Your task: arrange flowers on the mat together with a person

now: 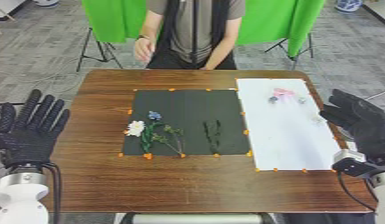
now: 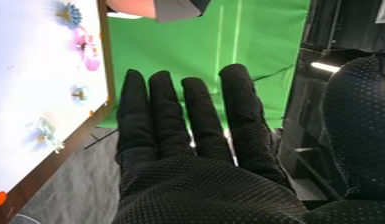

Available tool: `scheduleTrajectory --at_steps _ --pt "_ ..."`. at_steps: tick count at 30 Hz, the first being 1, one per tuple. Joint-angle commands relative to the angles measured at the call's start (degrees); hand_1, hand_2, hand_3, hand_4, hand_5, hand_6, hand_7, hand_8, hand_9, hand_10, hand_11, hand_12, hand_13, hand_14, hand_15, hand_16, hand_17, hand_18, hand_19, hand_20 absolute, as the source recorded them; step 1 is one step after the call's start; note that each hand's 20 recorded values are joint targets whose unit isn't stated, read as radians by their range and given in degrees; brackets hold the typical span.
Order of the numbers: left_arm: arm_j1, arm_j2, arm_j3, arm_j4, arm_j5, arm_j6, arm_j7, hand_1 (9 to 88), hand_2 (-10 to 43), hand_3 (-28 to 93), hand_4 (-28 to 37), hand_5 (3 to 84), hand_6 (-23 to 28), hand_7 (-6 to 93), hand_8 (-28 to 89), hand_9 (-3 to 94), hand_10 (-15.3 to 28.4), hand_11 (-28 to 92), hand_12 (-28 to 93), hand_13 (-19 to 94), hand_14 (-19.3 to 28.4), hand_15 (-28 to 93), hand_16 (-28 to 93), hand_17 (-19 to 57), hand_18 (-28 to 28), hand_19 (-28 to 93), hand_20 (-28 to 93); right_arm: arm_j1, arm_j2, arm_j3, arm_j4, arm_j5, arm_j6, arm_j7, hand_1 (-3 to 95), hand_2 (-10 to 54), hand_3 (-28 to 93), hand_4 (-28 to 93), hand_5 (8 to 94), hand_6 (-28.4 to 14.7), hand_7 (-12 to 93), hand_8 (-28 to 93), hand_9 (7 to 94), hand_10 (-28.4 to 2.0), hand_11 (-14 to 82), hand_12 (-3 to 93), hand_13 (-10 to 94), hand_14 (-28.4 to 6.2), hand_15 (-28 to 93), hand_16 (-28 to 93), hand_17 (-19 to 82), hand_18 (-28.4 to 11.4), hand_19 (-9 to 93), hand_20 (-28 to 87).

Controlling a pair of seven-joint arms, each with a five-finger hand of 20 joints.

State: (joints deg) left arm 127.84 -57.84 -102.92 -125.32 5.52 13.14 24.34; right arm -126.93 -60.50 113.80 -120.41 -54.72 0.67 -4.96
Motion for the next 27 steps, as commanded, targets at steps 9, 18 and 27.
scheduleTrajectory --at_steps 9,18,27 --pt "1.8 -0.69 0.19 -0.03 -0.61 1.52 0.04 24.6 15.2 67 -28.3 40.1 6.3 13.5 -11 35.7 14.4 18 8 25 13.6 28 -7 -5.3 13.3 31 12 -2.9 5.0 -0.9 -0.2 3.1 3.9 -3.0 28.7 -4.7 73 -22 36.9 -3.7 14 -9 32.1 -14.6 2.6 17.1 26 -14.0 12 22 16 -13.9 32 15" --pt "1.9 -0.56 0.24 -0.04 -1.20 1.72 0.46 24.4 15.1 67 -28.3 40.1 6.2 13.7 -11 35.7 14.4 18 8 25 13.6 28 -7 -5.2 13.3 31 12 4.0 8.6 -4.7 -1.2 -56.9 13.4 10.8 32.9 -9.5 74 -28 41.5 3.9 21 -14 34.2 -11.8 3.0 15.9 25 -12.2 6 22 17 -13.8 24 15" --pt "1.5 -0.46 0.48 0.23 -1.30 1.60 0.24 24.3 14.9 67 -28.3 40.2 6.3 13.7 -11 35.8 14.4 18 8 25 13.6 28 -7 -5.2 13.2 31 12 8.2 11.3 -8.9 -0.4 -64.9 11.7 15.8 33.7 -9.5 71 -28 31.8 0.9 17 -11 24.7 -15.8 -0.6 16.3 19 -14.7 -1 23 18 -17.6 26 8"
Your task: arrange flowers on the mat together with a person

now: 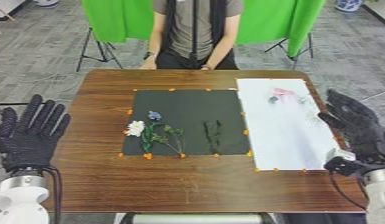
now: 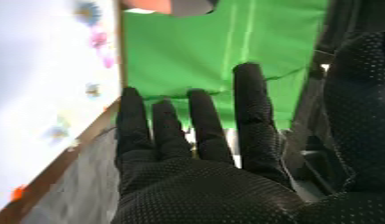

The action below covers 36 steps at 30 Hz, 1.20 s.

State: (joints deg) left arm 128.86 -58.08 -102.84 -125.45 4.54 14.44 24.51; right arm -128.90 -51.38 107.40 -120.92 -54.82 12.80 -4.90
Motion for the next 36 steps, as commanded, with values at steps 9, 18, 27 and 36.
scheduleTrajectory --at_steps 9,18,27,36 --pt "0.8 -0.19 0.36 0.21 -0.46 0.34 0.24 24.5 14.9 67 -28.3 40.2 6.3 13.7 -11 35.8 14.4 18 8 25 13.9 29 -7 -5.2 13.2 31 12 12.1 4.8 -3.2 0.8 -76.6 -6.6 23.1 33.1 -9.5 70 -28 31.3 0.4 16 -10 24.9 -15.9 -0.9 16.5 19 -15.1 -1 23 13 -15.7 28 10" --pt "0.7 -0.07 0.44 0.24 -0.41 0.20 0.35 24.5 14.8 67 -28.3 40.2 6.3 13.8 -11 35.8 14.4 18 8 25 14.0 29 -7 -5.2 13.2 31 12 18.3 9.9 -7.8 7.0 -78.8 -11.2 29.9 41.2 -9.5 72 -28 33.5 1.9 18 -12 28.4 -13.5 0.7 15.8 19 -14.8 1 21 11 -13.5 31 7" --pt "0.2 -0.16 1.00 0.40 -0.29 -0.01 0.17 24.5 14.8 67 -28.3 40.3 6.4 13.7 -11 35.8 14.5 18 8 25 14.0 29 -7 -5.1 13.2 31 12 21.7 9.6 -10.8 12.8 -74.3 -16.8 29.7 45.2 -9.5 69 -28 33.8 1.3 18 -12 29.1 -13.8 0.9 15.9 23 -14.4 7 20 14 -14.6 37 10" --pt "0.1 -0.08 1.43 0.64 -0.33 -0.03 -0.32 24.4 14.8 67 -28.3 40.1 6.4 13.6 -11 35.8 14.5 18 8 25 14.0 29 -7 -4.9 13.0 31 12 23.5 10.0 -15.4 17.2 -73.0 -13.6 29.5 56.4 -9.5 64 -28 38.2 3.6 24 -15 37.2 -9.3 6.1 15.7 33 -10.6 11 19 21 -14.3 39 13"
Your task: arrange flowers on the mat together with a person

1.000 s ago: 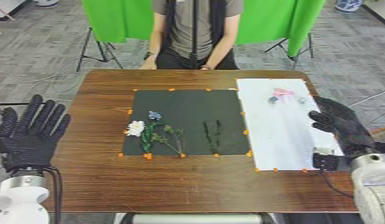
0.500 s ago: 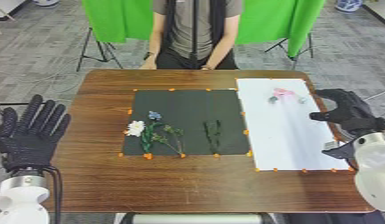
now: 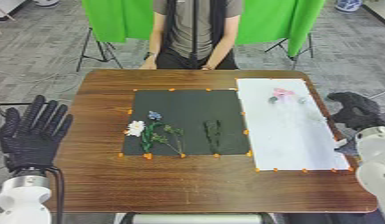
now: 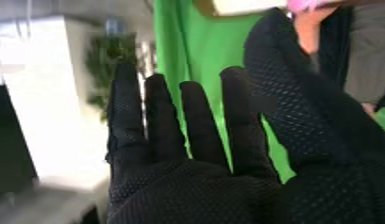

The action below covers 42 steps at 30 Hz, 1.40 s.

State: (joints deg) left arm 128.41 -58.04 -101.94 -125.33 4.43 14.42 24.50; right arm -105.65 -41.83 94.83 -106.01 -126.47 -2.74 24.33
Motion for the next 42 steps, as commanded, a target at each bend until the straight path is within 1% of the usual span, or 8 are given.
scheduleTrajectory --at_steps 1,11,17,19,22,25,35,42 --pt "0.6 -0.21 0.46 0.45 -0.27 0.13 -0.39 24.5 14.7 67 -28.3 40.1 6.3 13.6 -11 35.8 14.5 18 8 25 14.1 29 -7 -4.9 13.0 31 12 0.6 0.5 -3.1 2.6 -0.9 1.1 0.1 56.7 -9.5 64 -28 38.5 3.7 24 -15 37.4 -9.2 6.5 15.9 33 -10.5 12 19 21 -14.1 39 14" --pt "0.6 -0.19 0.60 0.54 -0.44 -0.11 0.14 24.5 14.7 67 -28.3 40.1 6.4 13.8 -11 35.8 14.5 18 8 25 14.0 29 -7 -5.0 13.1 31 12 7.4 1.2 -12.1 7.2 -2.5 0.7 3.7 59.6 -9.5 61 -28 39.4 2.8 24 -15 40.1 -9.2 9.8 17.5 40 -7.0 21 19 29 -9.7 45 18" --pt "0.7 -0.30 0.08 0.61 -0.42 0.30 0.22 24.6 14.8 67 -28.3 40.0 6.3 14.1 -11 35.6 14.5 18 9 25 14.1 29 -7 -5.1 13.2 31 12 10.6 1.7 -17.6 9.6 -2.9 9.2 8.0 59.7 -9.5 64 -28 47.0 2.8 25 -16 52.7 -9.6 18.7 18.1 50 -5.2 36 18 36 -7.8 49 22" --pt "0.5 -0.32 0.19 0.67 -0.53 0.14 0.03 24.7 14.8 67 -28.3 39.9 6.4 14.2 -11 35.6 14.5 18 9 25 14.0 29 -7 -5.1 13.2 31 12 10.8 1.7 -18.6 10.1 -3.5 11.7 8.9 63.1 -9.5 58 -28 50.7 3.1 26 -16 56.6 -9.2 21.5 19.3 54 -3.3 37 27 39 -7.2 49 25" --pt "0.2 -0.43 0.43 0.81 -0.49 0.27 -0.25 24.7 14.8 67 -28.3 39.9 6.5 14.3 -11 35.5 14.6 18 9 25 14.0 29 -7 -5.1 13.2 31 12 11.2 1.8 -20.0 10.6 -4.6 15.4 10.2 67.1 -9.5 53 -28 57.8 3.7 33 -7 70.5 -7.6 12.2 39.9 62 -1.2 36 40 42 -8.4 56 33" --pt "0.2 -0.47 0.53 0.80 -0.34 0.30 -0.37 24.6 14.9 67 -28.3 39.9 6.6 14.3 -11 35.5 14.8 18 9 25 14.1 29 -7 -5.1 13.2 31 12 11.1 1.9 -21.1 10.4 -6.4 18.7 11.4 66.3 -9.5 55 -28 62.4 3.6 43 -3 76.6 -7.2 15.1 46.0 65 -2.1 38 44 42 -10.2 61 36" --pt "0.5 -0.55 0.25 0.67 -0.46 0.41 -0.52 24.6 14.8 67 -28.3 40.0 6.6 14.3 -11 35.4 14.8 18 9 25 14.2 29 -7 -5.1 13.2 31 12 10.8 2.7 -21.7 3.4 -10.4 23.4 9.4 63.5 -9.5 62 -28 62.1 3.4 53 4 77.9 -7.4 18.5 48.4 65 -2.9 41 46 40 -12.5 66 39" --pt "0.7 -0.59 0.45 0.58 -0.52 0.80 -0.52 24.4 14.8 68 -28.3 39.9 6.7 14.5 -11 35.5 14.8 18 9 25 14.1 29 -7 -5.1 13.2 31 12 21.3 1.1 -32.3 -2.7 -8.3 22.5 2.6 62.5 -9.5 63 -28 61.9 3.5 54 5 77.7 -7.4 18.4 48.1 64 -2.8 41 45 39 -12.7 67 39"
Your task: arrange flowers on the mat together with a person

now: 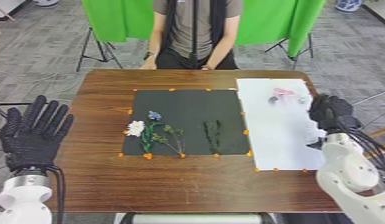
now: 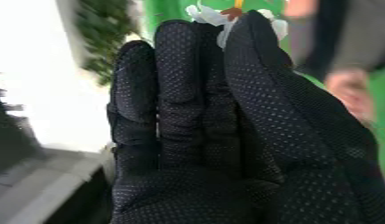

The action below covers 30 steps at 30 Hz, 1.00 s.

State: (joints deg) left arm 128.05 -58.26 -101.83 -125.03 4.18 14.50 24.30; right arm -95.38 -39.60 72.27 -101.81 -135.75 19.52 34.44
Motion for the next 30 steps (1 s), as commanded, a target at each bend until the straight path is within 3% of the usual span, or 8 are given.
scheduleTrajectory --at_steps 1,4,11,17,20,27,30 --pt "0.9 -0.32 0.50 0.39 -0.28 0.72 -0.48 24.4 14.8 68 -28.3 40.0 6.7 14.5 -11 35.5 14.8 18 9 25 14.1 29 -7 -5.1 13.2 31 12 13.1 -1.9 -12.0 -7.1 1.7 0.0 -8.6 62.5 -9.5 63 -28 61.9 3.5 54 5 77.7 -7.4 18.4 48.1 64 -2.8 41 45 39 -12.7 67 39" --pt "0.0 -0.14 0.98 0.74 -0.10 0.35 -0.62 24.5 14.8 67 -28.3 40.0 6.7 14.5 -11 35.5 14.7 18 9 25 14.0 29 -7 -5.1 13.2 31 12 18.0 -5.1 -16.8 -6.7 3.3 -1.7 -12.5 62.0 -9.5 64 -28 61.7 3.5 54 5 77.7 -7.4 18.3 48.1 64 -2.7 41 45 38 -12.6 67 39" --pt "0.1 0.03 1.55 0.67 0.05 0.43 -0.88 24.4 14.8 68 -28.3 40.0 6.7 14.4 -11 35.5 14.8 18 9 25 14.1 29 -7 -5.1 13.2 31 12 27.9 -13.8 -29.5 -6.7 12.1 -7.8 -19.1 61.7 -9.5 64 -28 61.5 3.3 54 5 77.5 -7.6 18.1 48.2 64 -2.5 41 45 38 -12.6 68 39" --pt "-0.5 0.47 2.48 0.86 0.28 0.32 -1.21 24.5 14.8 67 -28.3 40.0 6.7 14.4 -11 35.5 14.8 18 9 25 14.1 29 -7 -5.2 13.2 31 12 34.6 -19.7 -39.1 -0.6 3.0 -11.1 -22.9 61.6 -9.5 64 -28 61.1 3.3 54 5 76.9 -7.4 17.7 48.1 63 -2.5 40 45 38 -12.5 68 39" --pt "-0.7 0.69 3.06 0.87 0.45 1.03 -1.65 24.5 14.8 67 -28.3 40.0 6.7 14.5 -11 35.4 14.8 18 9 25 14.1 29 -7 -5.2 13.2 31 12 36.5 -21.5 -41.8 2.1 2.3 -11.8 -22.6 61.5 -9.5 64 -28 60.9 3.4 54 5 76.7 -7.3 17.3 47.5 63 -2.2 39 45 37 -12.6 68 39" --pt "-1.2 1.13 3.57 1.08 0.30 0.92 -2.11 24.6 14.8 67 -28.3 39.9 6.7 14.4 -11 35.4 14.8 18 9 25 14.0 29 -7 -5.3 13.3 31 12 39.7 -23.8 -46.8 6.9 3.9 -11.5 -19.2 61.6 -9.5 64 -28 60.6 3.4 54 4 76.6 -7.2 16.8 46.8 63 -2.2 38 45 37 -12.6 68 39" --pt "-1.7 1.20 4.06 1.29 0.64 0.38 -2.93 24.5 14.7 68 -28.3 40.0 6.7 14.4 -11 35.4 14.8 18 9 25 14.0 29 -7 -5.2 13.2 31 12 40.0 -24.6 -47.8 8.0 4.5 -12.8 -18.2 61.6 -9.5 64 -28 60.6 3.3 54 4 76.7 -7.3 16.7 46.5 63 -2.4 38 45 37 -12.8 68 39"
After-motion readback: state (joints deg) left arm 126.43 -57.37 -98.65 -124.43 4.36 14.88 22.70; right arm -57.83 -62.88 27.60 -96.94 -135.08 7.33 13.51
